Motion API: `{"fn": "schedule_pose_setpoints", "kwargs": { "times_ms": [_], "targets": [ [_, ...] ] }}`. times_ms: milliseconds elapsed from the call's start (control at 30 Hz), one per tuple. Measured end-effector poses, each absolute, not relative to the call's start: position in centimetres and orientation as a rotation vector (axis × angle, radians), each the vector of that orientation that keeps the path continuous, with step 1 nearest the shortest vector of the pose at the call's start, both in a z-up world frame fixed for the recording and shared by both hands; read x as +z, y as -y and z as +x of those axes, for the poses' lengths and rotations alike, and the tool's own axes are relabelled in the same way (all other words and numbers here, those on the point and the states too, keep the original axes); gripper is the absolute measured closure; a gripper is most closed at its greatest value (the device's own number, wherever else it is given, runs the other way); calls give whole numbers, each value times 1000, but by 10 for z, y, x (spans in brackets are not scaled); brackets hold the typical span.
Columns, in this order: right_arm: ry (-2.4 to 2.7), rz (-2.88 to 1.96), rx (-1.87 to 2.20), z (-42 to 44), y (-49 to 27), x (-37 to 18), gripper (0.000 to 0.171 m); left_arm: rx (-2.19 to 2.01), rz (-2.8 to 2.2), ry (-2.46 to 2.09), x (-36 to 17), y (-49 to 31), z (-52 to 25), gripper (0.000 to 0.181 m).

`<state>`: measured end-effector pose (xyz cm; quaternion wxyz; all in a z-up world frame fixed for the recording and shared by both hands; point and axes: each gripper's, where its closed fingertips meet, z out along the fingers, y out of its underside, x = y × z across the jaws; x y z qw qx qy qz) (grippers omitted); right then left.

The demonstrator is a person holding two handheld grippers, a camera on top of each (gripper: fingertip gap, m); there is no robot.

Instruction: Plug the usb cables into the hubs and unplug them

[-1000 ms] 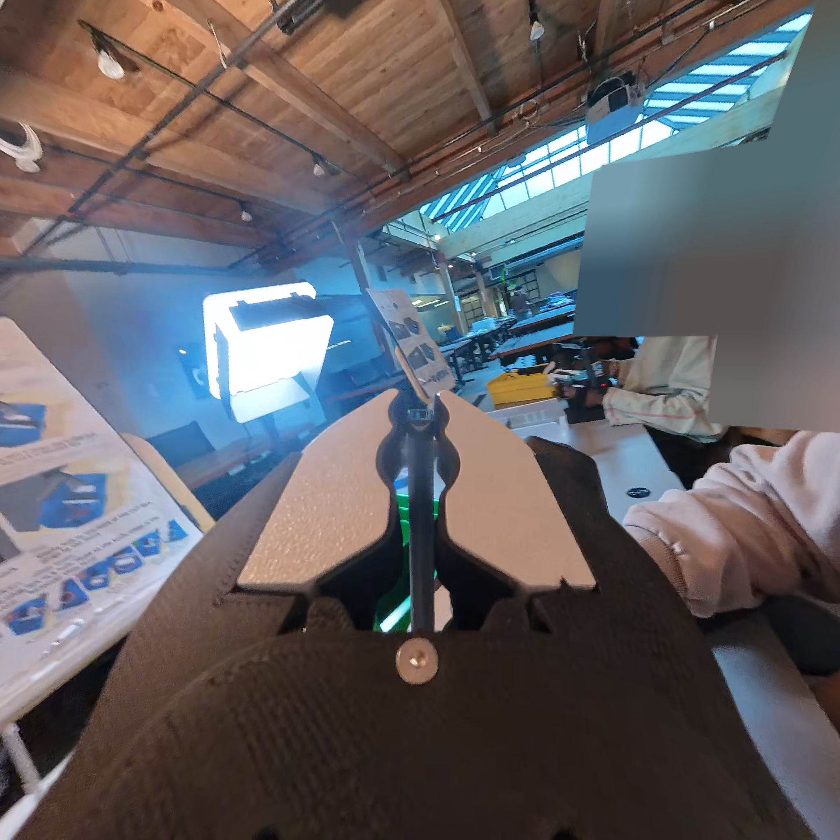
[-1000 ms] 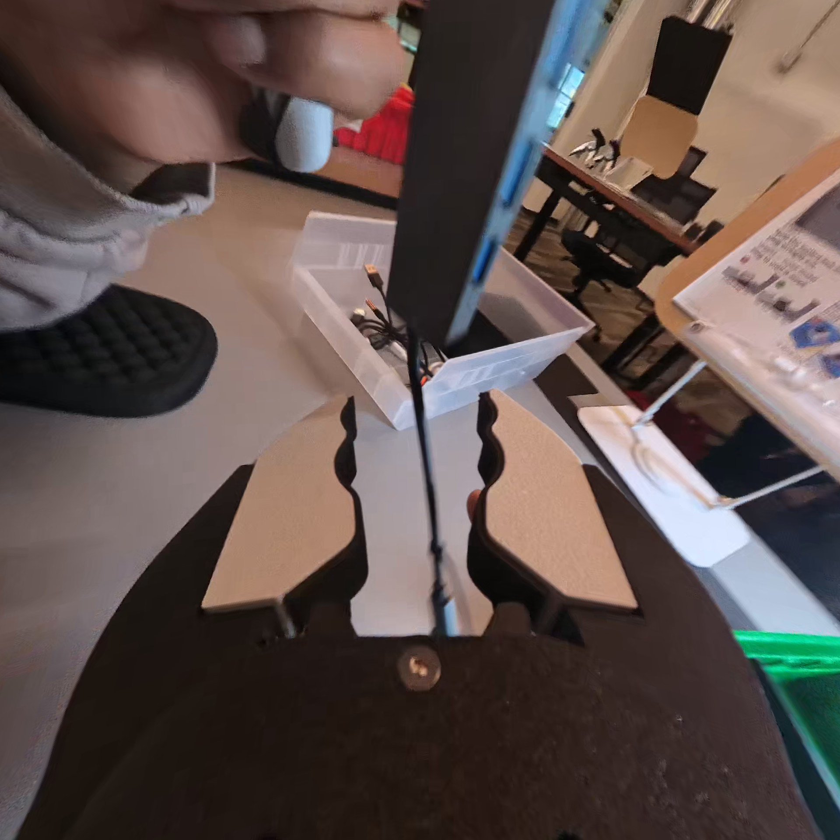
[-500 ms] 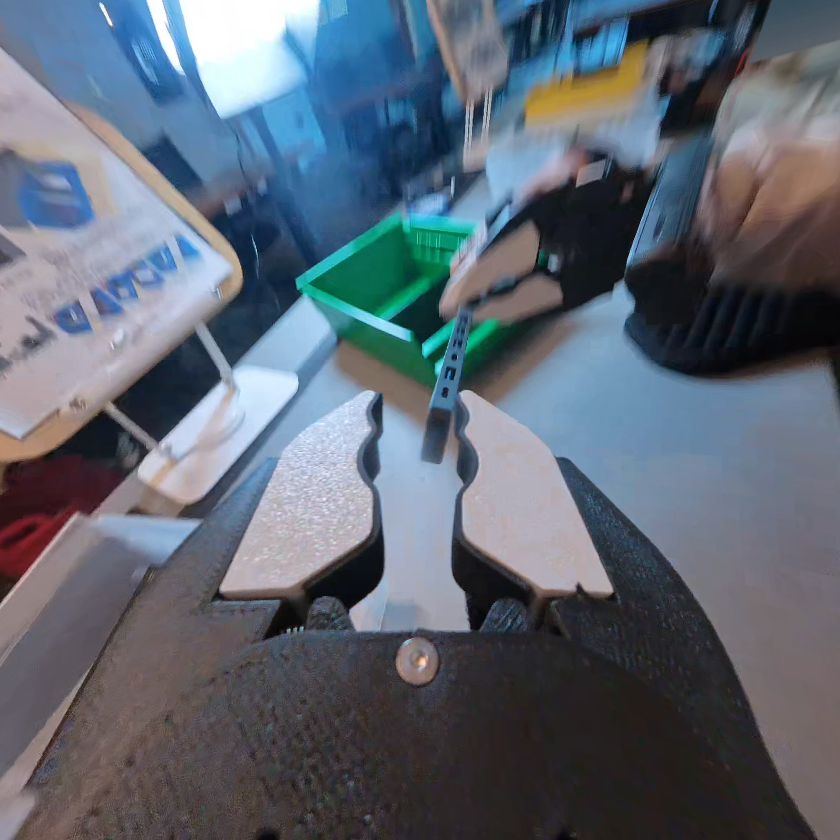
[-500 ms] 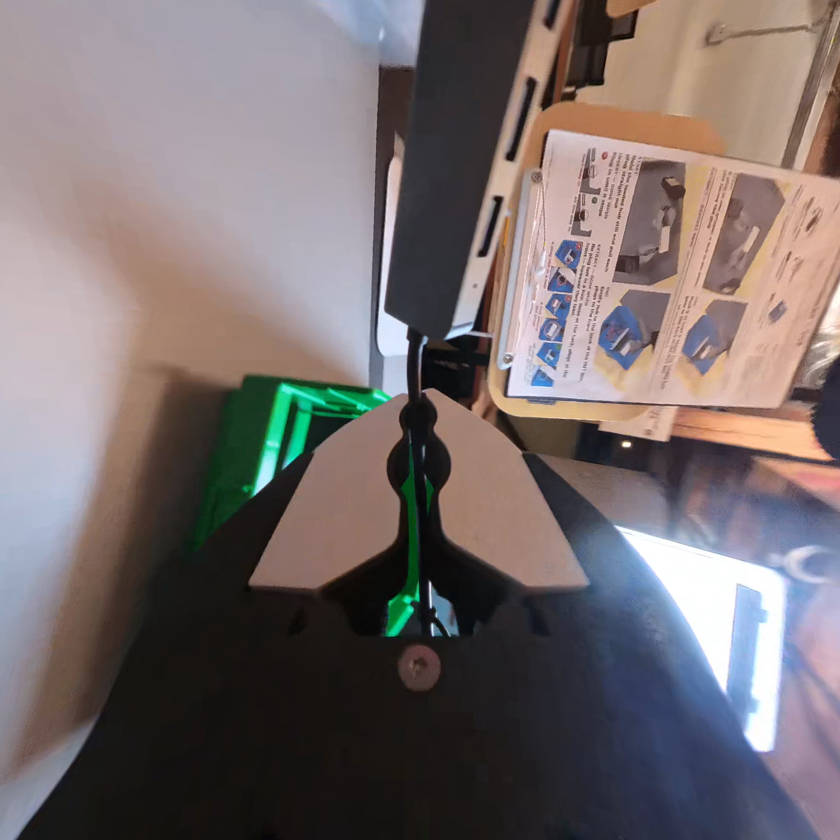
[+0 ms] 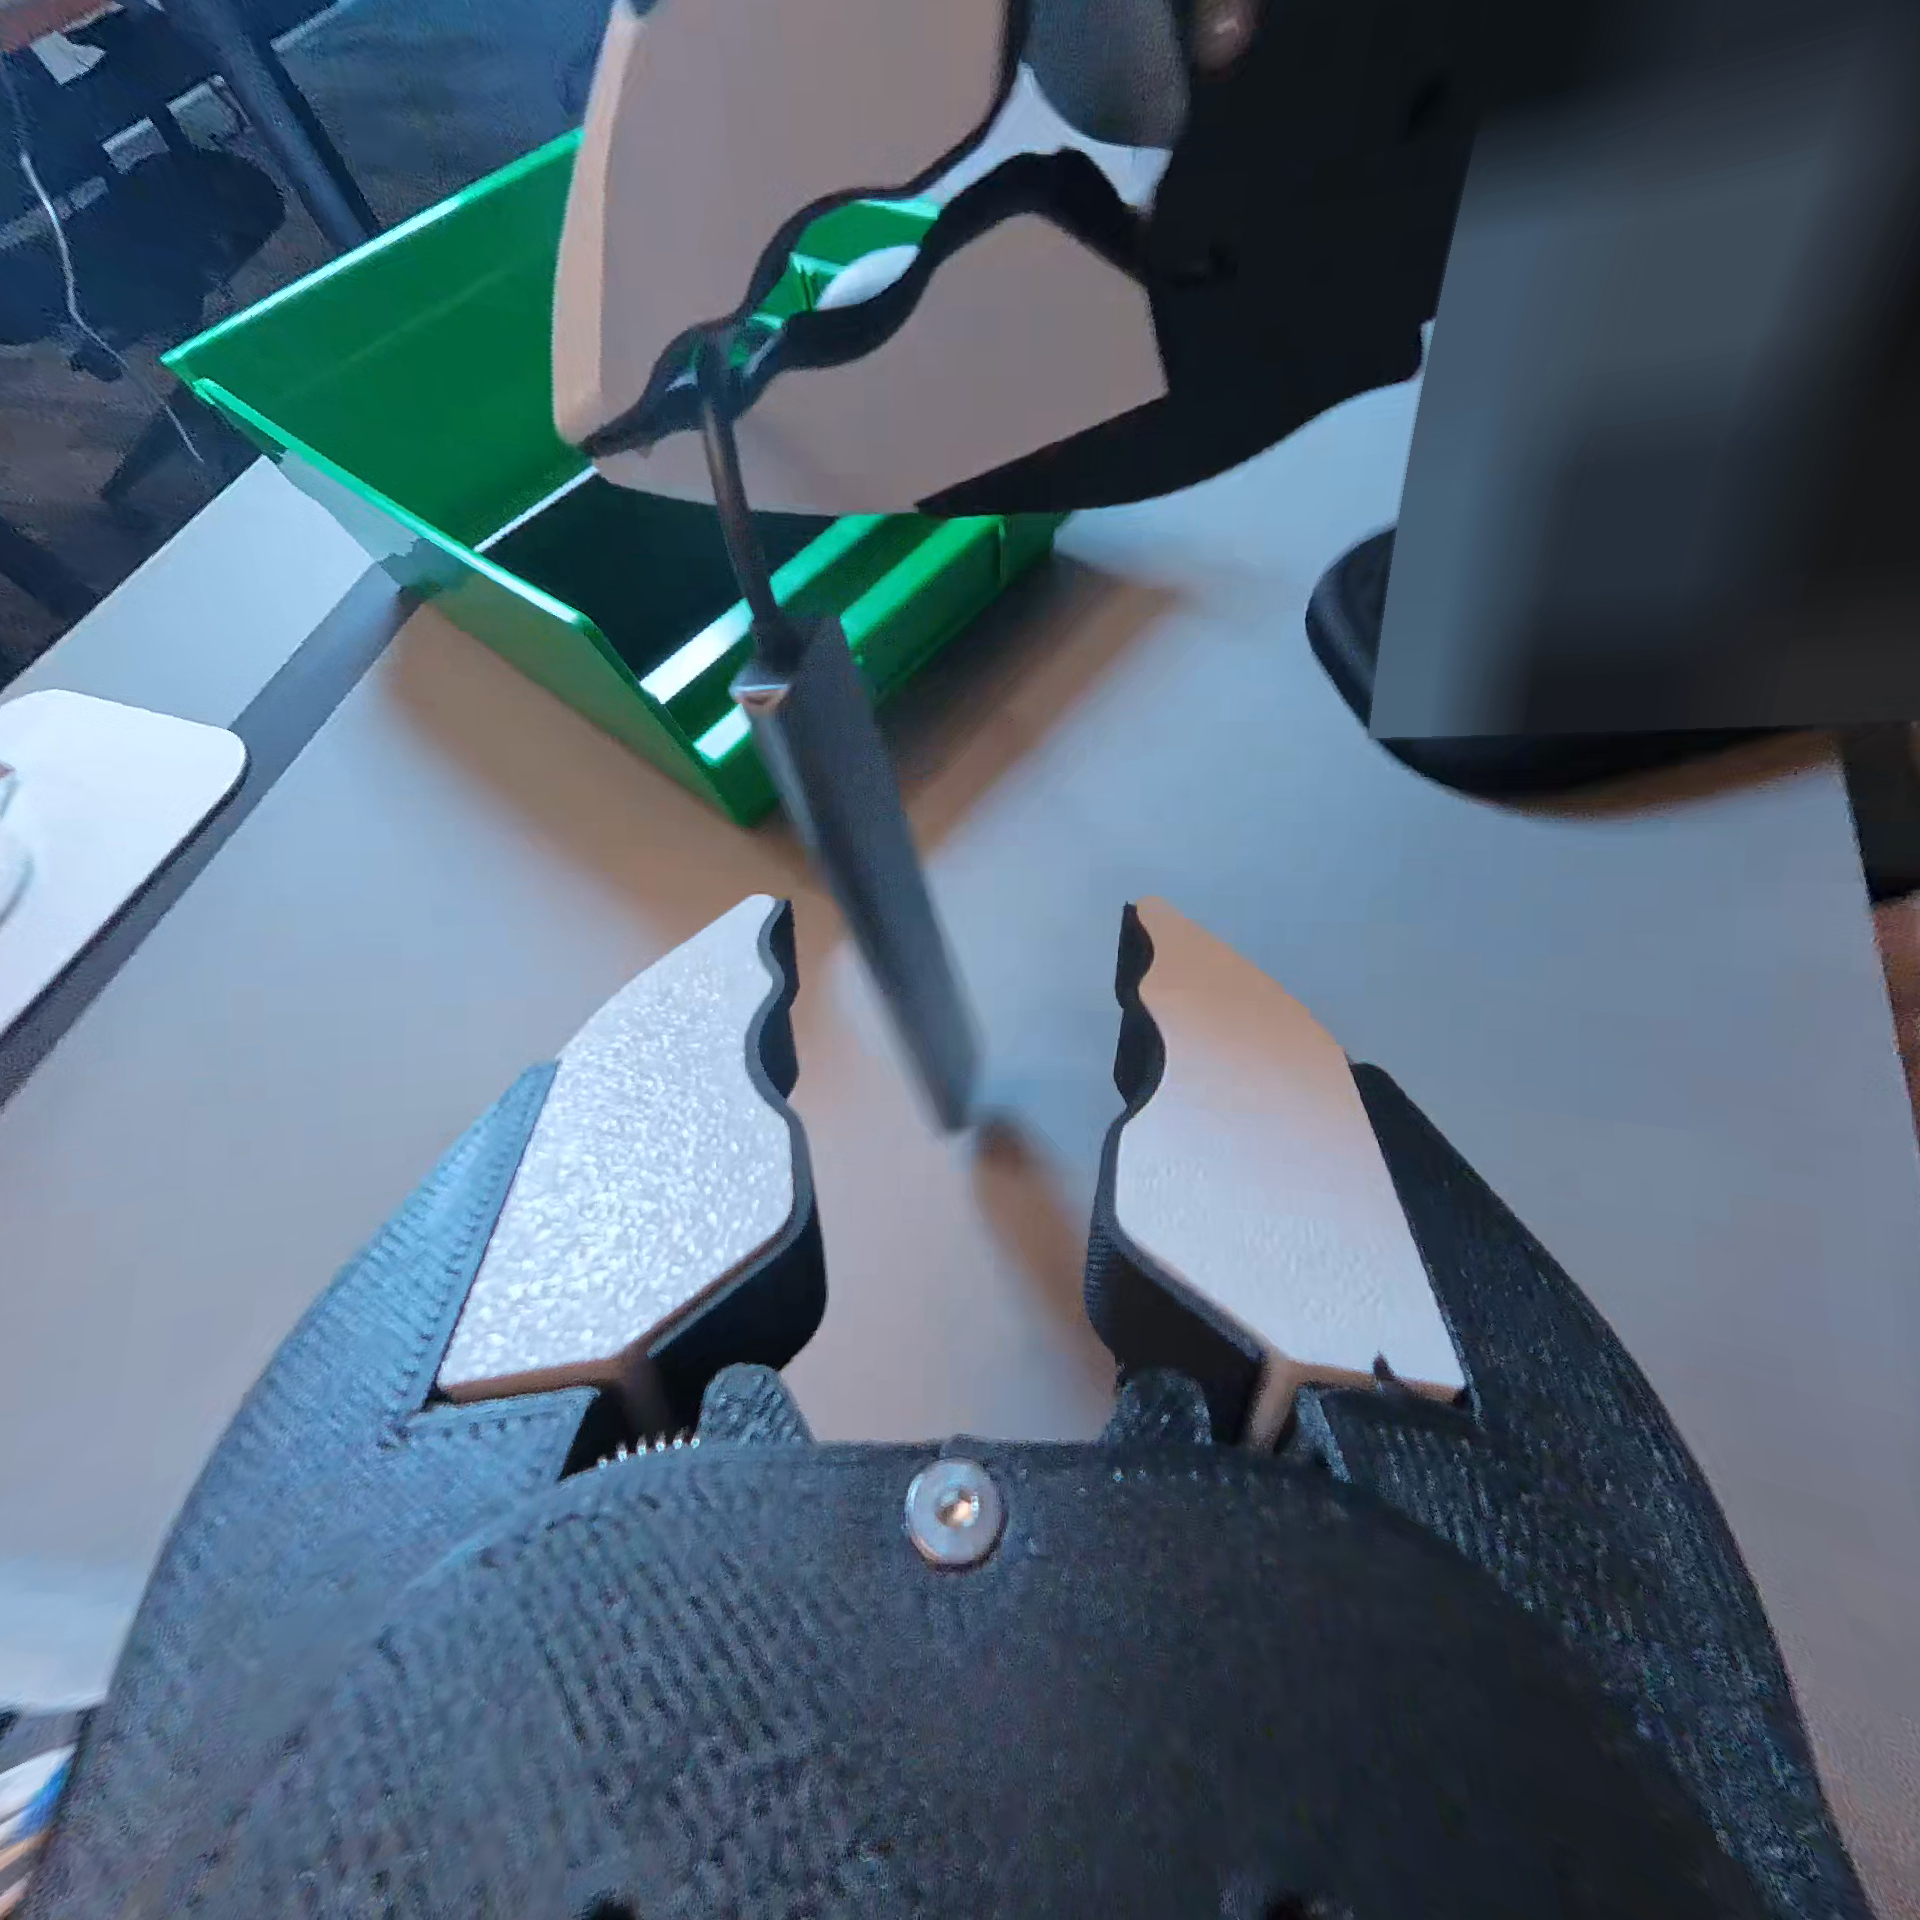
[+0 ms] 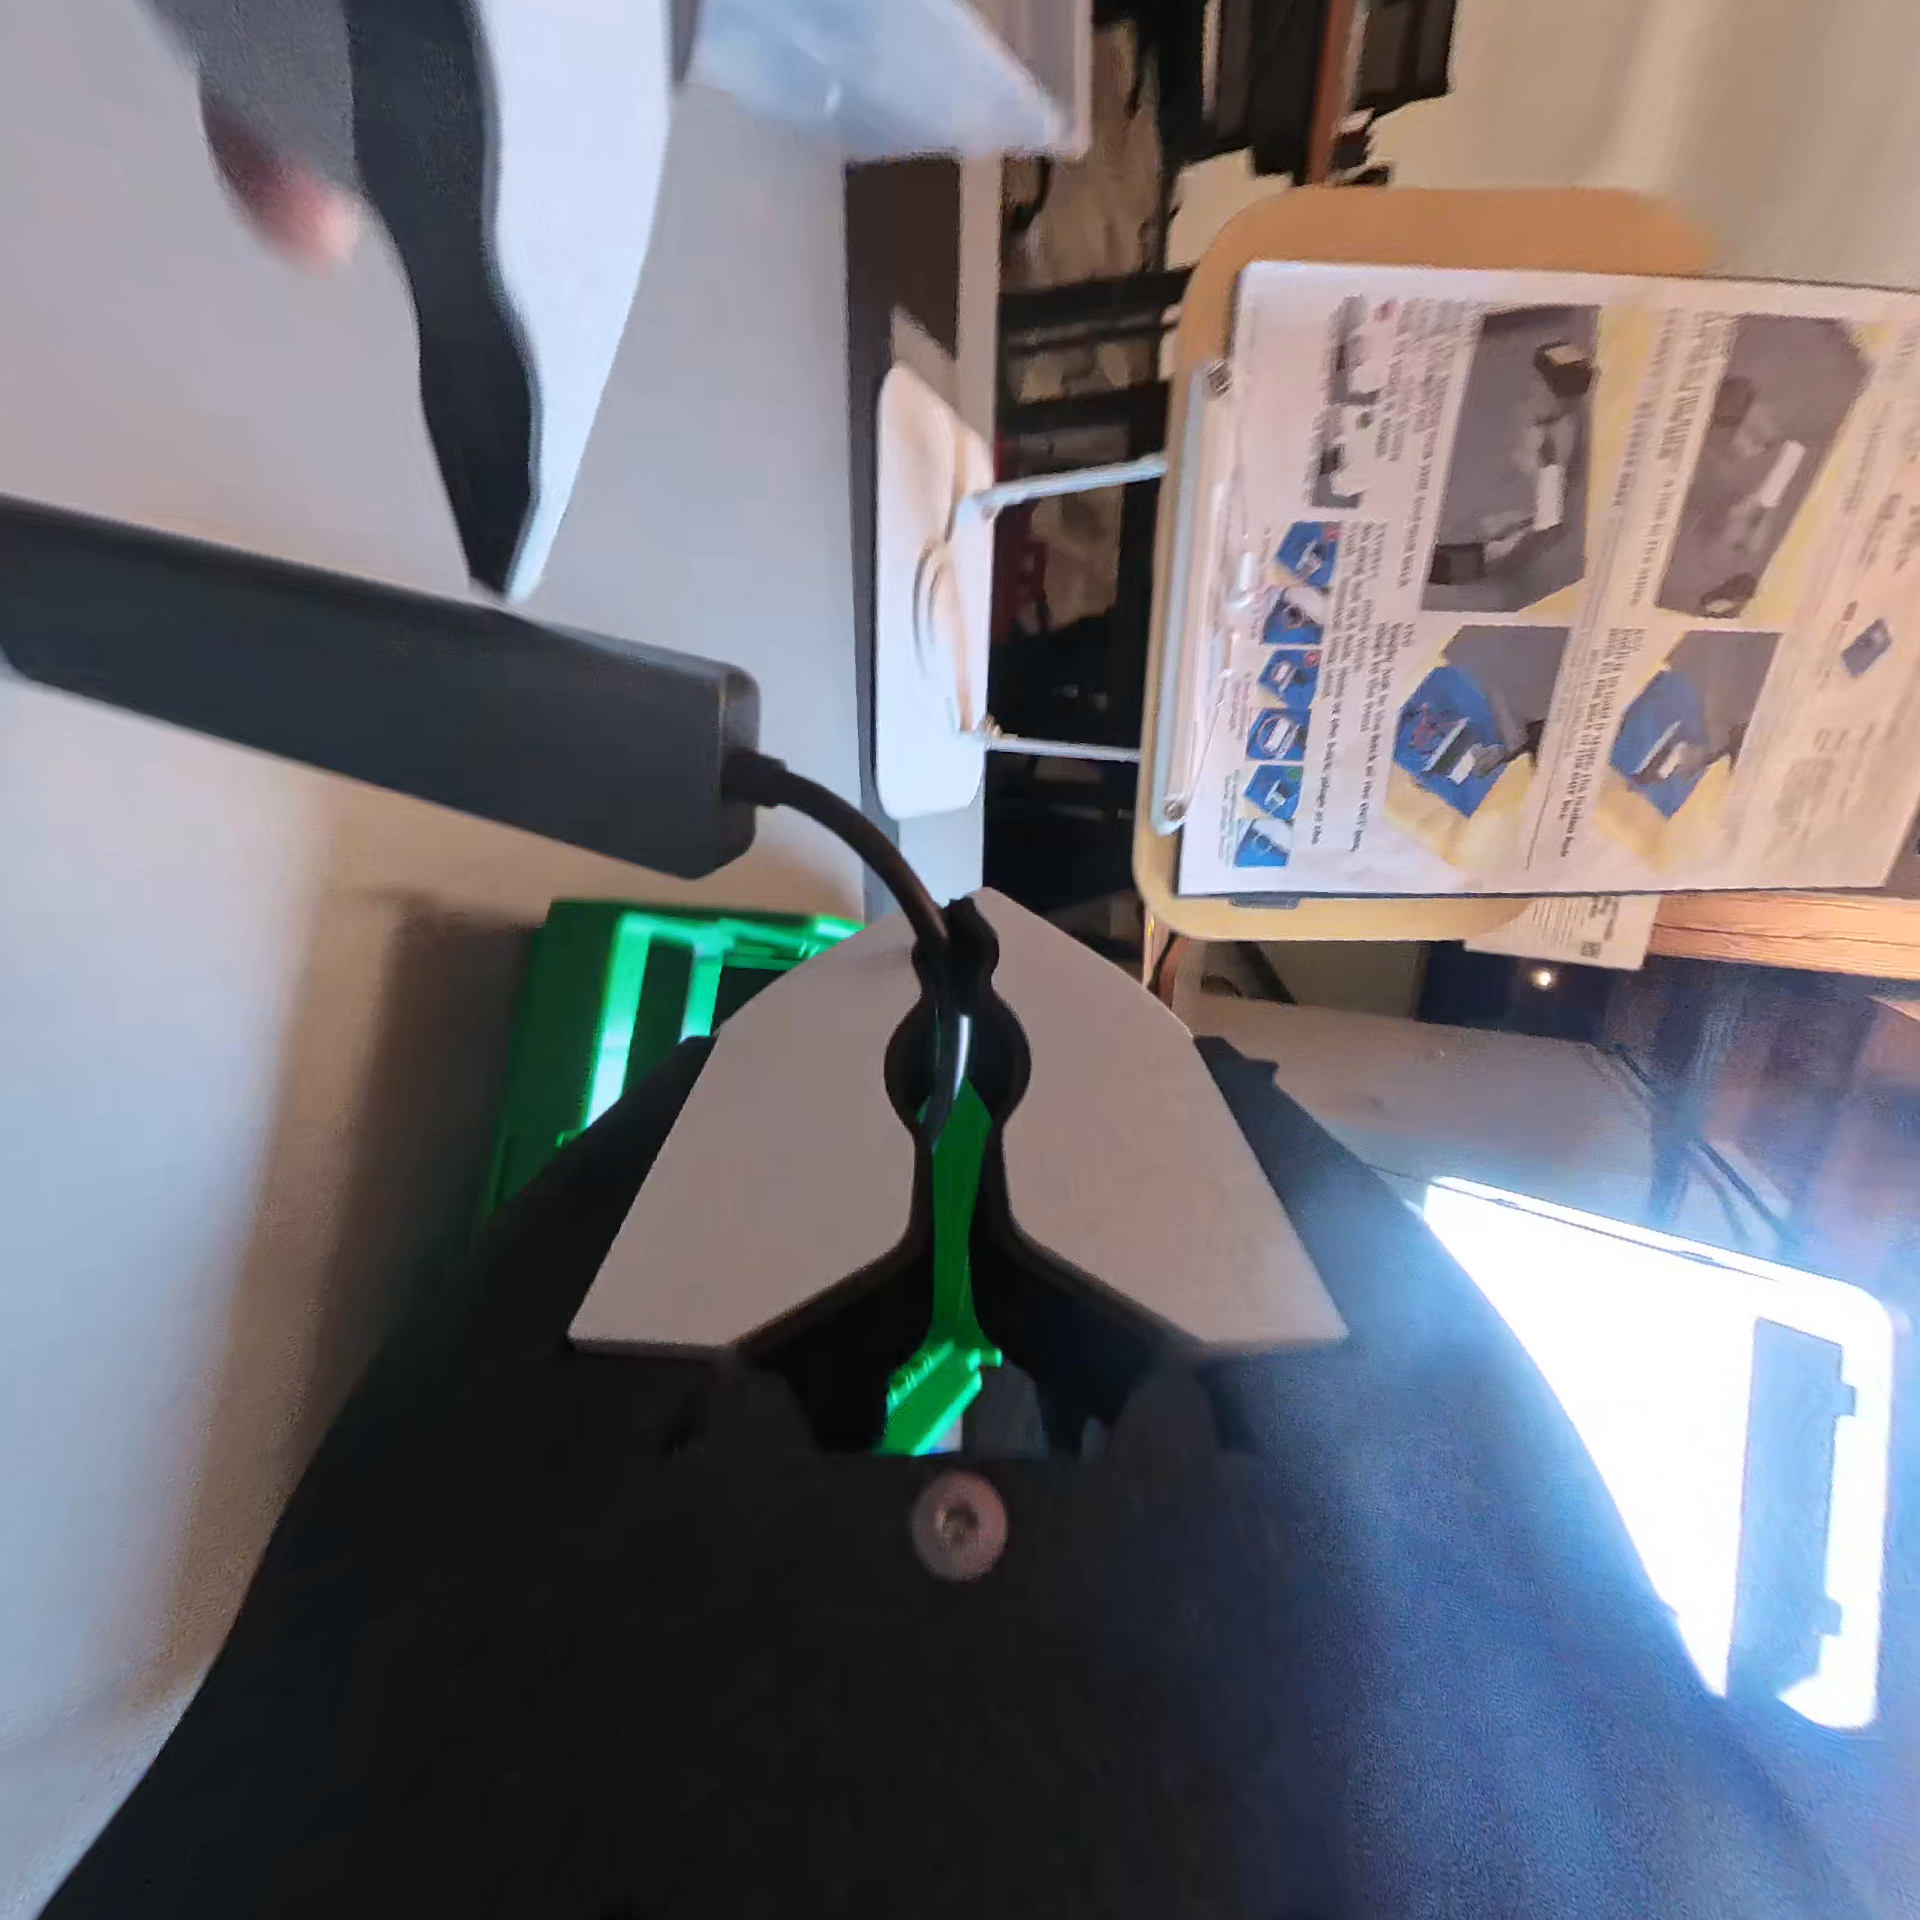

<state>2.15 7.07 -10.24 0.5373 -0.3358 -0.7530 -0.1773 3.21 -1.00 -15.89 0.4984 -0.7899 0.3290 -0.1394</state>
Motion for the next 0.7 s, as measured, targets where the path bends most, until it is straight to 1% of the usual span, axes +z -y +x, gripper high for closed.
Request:
{"fn": "schedule_pose_setpoints", "kwargs": {
  "times_ms": [33, 67, 167, 200, 267, 467, 500, 533, 567, 633, 700],
  "targets": [
    [1765, -790, -360, 18, -66, -96, 171, -366, -1890, -759, -158, 5, 31, 120],
    [1751, -790, -283, 15, -60, -92, 171, -388, -1865, -735, -157, 1, 29, 121],
    [1711, -822, -100, 11, -50, -81, 171, -398, -1808, -704, -155, -5, 21, 146],
    [1701, -839, -15, 9, -45, -78, 171, -352, -1800, -727, -157, -7, 18, 147],
    [1698, -873, 129, 9, -37, -75, 171, -314, -1764, -786, -161, -5, 20, 140],
    [1739, -956, 329, 21, -33, -80, 171, -539, -1737, -835, -153, 18, 28, 170],
    [1723, -971, 354, 24, -36, -79, 171, -578, -1736, -799, -150, 19, 24, 171],
    [1701, -988, 395, 27, -37, -78, 167, -612, -1744, -760, -148, 19, 19, 171],
    [1660, -1006, 438, 31, -39, -75, 157, -615, -1756, -721, -148, 18, 13, 171],
    [1549, -1045, 532, 39, -40, -63, 152, -513, -1794, -655, -151, 10, -5, 170],
    [1427, -1093, 652, 47, -38, -51, 150, -393, -1821, -590, -152, 1, -23, 170]
  ]
}}
